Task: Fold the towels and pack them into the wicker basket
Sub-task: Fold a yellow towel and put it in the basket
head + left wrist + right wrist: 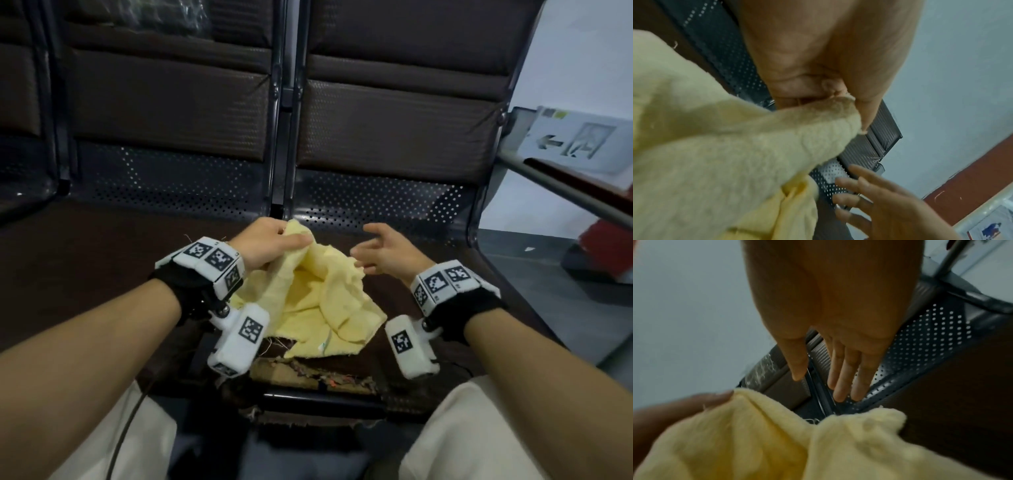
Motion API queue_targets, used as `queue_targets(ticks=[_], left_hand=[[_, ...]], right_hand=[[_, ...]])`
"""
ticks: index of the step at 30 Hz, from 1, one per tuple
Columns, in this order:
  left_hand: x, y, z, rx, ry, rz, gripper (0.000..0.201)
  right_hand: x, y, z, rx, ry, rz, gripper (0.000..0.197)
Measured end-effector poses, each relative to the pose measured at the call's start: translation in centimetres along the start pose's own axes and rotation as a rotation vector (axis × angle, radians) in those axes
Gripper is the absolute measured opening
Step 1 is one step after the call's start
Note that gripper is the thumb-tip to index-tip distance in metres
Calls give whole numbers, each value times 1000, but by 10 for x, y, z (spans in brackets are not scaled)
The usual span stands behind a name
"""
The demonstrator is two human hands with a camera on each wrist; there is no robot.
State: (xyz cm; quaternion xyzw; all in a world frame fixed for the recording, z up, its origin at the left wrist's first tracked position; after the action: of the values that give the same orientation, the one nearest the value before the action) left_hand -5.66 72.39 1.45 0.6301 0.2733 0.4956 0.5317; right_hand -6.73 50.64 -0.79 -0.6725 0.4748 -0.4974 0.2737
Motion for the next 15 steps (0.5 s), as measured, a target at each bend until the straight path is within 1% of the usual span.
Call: queue_targets(ticks=[2,3,4,6,7,9,12,13,15], left_hand=[[-9,-4,2,42,-23,-52,23],[-13,-6,3,56,-34,-77,26],[-16,-7,4,66,-43,-111,29],[-21,-9,6,70,-65,-188,33],[-23,-10,7,66,-76,-203,35],[-24,-13,8,63,-98,-170,32],[-24,-19,6,69,-143,-73,16],[-24,-20,5,72,-149,-51,13],[-20,-23,4,74,-120,-23,18]], right_hand=[[4,13,-3,-33,31,-323,40],[5,18,-5,-54,10,-481,29],[5,25,-7,-78,-37,-602,27],[3,35,-10,-126,-133,-725,37],[2,38,-11,-134,-152,-755,42],[-1,38,-12,-123,-138,-786,49],[-8,33,-8,-126,-97,-777,57],[-10,32,-7,-137,-85,-786,58],[-16,31,-4,-170,-68,-833,61]])
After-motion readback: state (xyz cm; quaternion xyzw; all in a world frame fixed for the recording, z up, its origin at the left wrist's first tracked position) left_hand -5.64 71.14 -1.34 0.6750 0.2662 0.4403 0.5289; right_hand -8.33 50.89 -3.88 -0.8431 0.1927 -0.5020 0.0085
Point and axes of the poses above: each hand's wrist, its own z-axis towards the middle knuckle, its own x-axis out of the back of the hand, y = z × x, the point moved 4 cm from there along z, towards the middle knuckle, and after that the axes turned 13 degrees about -x, right-handed, at the moved point
